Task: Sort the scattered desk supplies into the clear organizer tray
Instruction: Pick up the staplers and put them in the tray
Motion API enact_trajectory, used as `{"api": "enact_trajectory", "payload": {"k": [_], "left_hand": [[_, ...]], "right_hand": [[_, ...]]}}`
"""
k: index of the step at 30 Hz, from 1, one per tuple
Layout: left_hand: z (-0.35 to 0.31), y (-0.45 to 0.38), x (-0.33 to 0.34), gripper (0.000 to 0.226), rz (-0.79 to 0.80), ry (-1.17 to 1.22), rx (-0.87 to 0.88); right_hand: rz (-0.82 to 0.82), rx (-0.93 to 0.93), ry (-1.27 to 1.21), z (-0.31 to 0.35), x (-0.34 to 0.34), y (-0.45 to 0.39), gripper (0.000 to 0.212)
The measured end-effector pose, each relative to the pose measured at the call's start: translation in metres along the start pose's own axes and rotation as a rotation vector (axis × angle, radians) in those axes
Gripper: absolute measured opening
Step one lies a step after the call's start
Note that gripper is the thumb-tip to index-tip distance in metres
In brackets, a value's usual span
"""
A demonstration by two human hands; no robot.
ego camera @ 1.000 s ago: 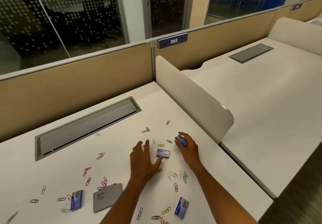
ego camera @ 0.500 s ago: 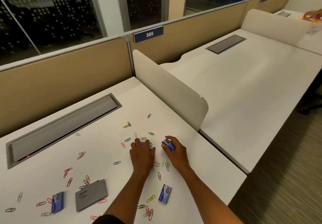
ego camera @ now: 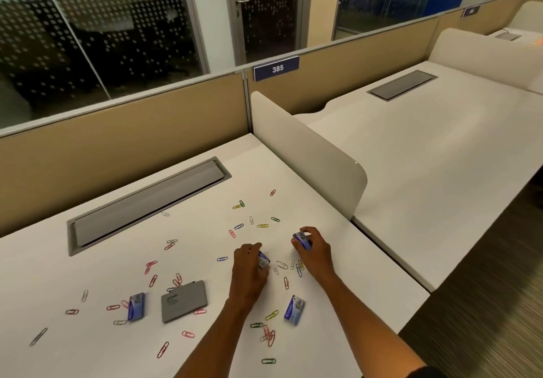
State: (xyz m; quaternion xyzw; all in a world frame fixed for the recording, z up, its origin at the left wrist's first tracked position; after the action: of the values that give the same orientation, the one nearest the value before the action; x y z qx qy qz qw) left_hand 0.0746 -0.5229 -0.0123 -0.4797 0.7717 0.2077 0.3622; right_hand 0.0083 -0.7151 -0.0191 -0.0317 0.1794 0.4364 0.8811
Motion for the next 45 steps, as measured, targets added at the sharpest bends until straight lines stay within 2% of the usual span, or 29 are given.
{"api": "enact_trajectory", "payload": {"k": [8,11,17,26,32,36,45], "left_hand": [[0.028,0.048,-0.054,0.053,-0.087,0.017,0.008],[0.044,0.072,-0.084,0.05,-0.149,0.004,0.028],[0.088,0.13,-0.137,0.053,-0.226,0.014,-0.043],[0.158,0.243,-0.24,0.048,-0.442,-0.047,-0.044],[0.214,0.313,-0.303,0.049,-0.6,-0.087,-0.169],[0.251,0.352,-0.342,0.05,-0.714,-0.131,-0.256],[0.304,0.428,-0.403,0.056,-0.863,-0.208,-0.509]], "right_hand": [[0.031,-0.033,0.003,0.033,0.034,0.019,0.035],[0.072,-0.022,-0.043,0.051,0.068,0.042,0.038],[0.196,-0.06,-0.035,0.08,0.14,0.105,0.04],[0.385,-0.145,0.085,0.114,0.253,0.208,0.046],[0.597,-0.265,0.118,0.142,0.337,0.285,0.037],[0.746,-0.385,0.175,0.164,0.397,0.327,0.038],[0.981,-0.518,0.141,0.205,0.498,0.391,0.032]]}}
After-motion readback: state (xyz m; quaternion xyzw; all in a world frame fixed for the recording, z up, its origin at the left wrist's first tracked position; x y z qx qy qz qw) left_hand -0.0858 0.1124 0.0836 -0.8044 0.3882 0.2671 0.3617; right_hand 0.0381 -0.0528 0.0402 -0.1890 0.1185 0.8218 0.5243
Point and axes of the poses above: each hand's wrist, its own y-axis away from the middle knuckle, its own x-axis out of the palm, z = x × y, the point moved 10 cm from there along -y, towards the middle knuckle
